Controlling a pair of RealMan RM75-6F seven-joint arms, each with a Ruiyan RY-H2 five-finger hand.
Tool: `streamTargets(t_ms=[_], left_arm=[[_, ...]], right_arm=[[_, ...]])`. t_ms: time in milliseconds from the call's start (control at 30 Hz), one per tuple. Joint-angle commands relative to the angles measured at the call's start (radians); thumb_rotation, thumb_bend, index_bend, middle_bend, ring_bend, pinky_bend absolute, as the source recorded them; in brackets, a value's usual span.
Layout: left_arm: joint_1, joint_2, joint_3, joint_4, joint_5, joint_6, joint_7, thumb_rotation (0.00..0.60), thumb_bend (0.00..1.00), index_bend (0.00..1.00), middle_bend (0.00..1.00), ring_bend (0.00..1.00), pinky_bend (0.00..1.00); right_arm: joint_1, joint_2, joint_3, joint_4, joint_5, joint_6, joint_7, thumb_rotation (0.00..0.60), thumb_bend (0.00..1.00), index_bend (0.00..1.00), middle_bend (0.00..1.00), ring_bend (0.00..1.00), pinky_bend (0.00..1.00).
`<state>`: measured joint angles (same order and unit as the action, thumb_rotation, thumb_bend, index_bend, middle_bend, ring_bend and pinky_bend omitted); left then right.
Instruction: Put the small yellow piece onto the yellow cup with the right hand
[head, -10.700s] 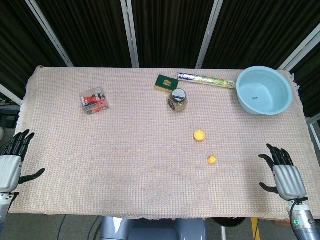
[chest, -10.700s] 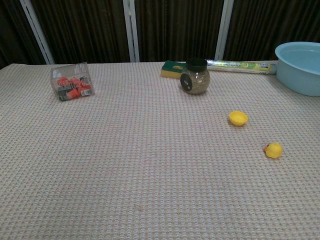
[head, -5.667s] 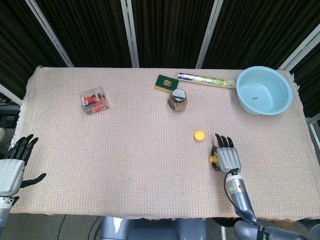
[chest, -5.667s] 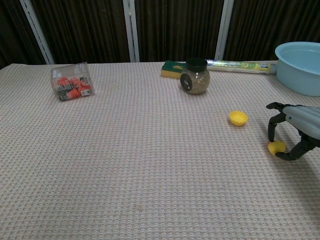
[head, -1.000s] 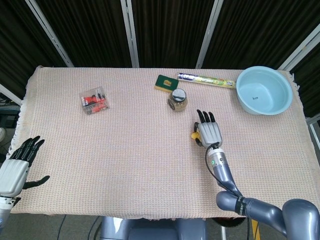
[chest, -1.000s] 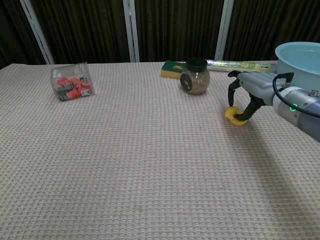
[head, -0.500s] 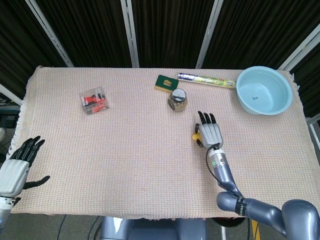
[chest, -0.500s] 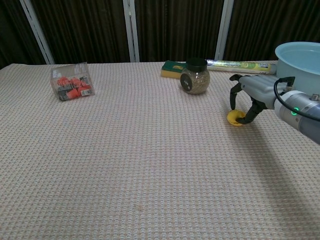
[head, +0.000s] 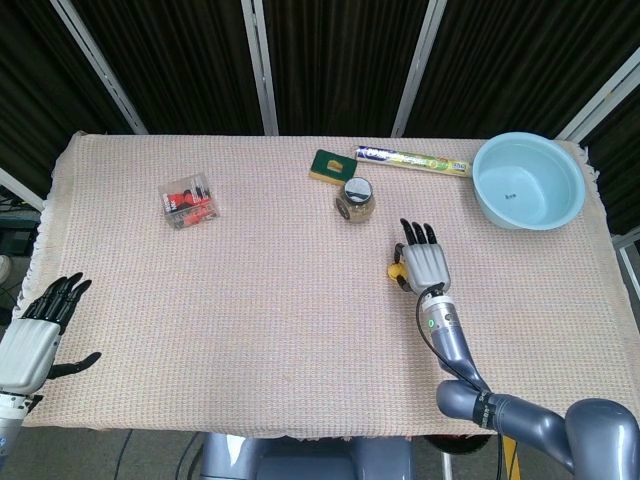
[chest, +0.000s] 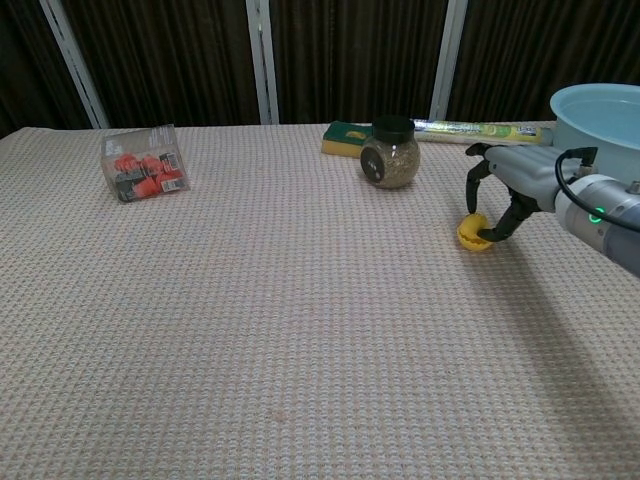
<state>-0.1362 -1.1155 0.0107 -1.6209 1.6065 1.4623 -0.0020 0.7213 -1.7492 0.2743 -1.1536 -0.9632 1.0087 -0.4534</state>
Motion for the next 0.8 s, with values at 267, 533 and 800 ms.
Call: streamTargets(t_ms=[267,533,800], left_arm=[[0.000,0.000,0.000,-0.001,0.000,0.001,0.000,0.600,0.00,0.00,0.00,0.00,0.21],[0.000,0.001,0.000,-0.001,0.000,0.001,-0.002,0.600,0.00,0.00,0.00,0.00,0.21],[0.000,0.001,0.001,-0.002,0.000,0.003,0.000,0.600,0.00,0.00,0.00,0.00,0.21]], right_arm=[[-0.007,-0.001,-0.002,0.003,0.005,0.000,0.006,0.600,0.24,0.50,0.00,0.00,0.00],[-0.011,-0.005,-0.008,0.008,0.002,0.001,0.008,0.600,0.24,0.46,0.00,0.00,0.00],[-0.016,0.011,-0.018,-0.002,-0.019,-0.010,0.030,0.600,0.07,0.34,0.00,0.00,0.00]])
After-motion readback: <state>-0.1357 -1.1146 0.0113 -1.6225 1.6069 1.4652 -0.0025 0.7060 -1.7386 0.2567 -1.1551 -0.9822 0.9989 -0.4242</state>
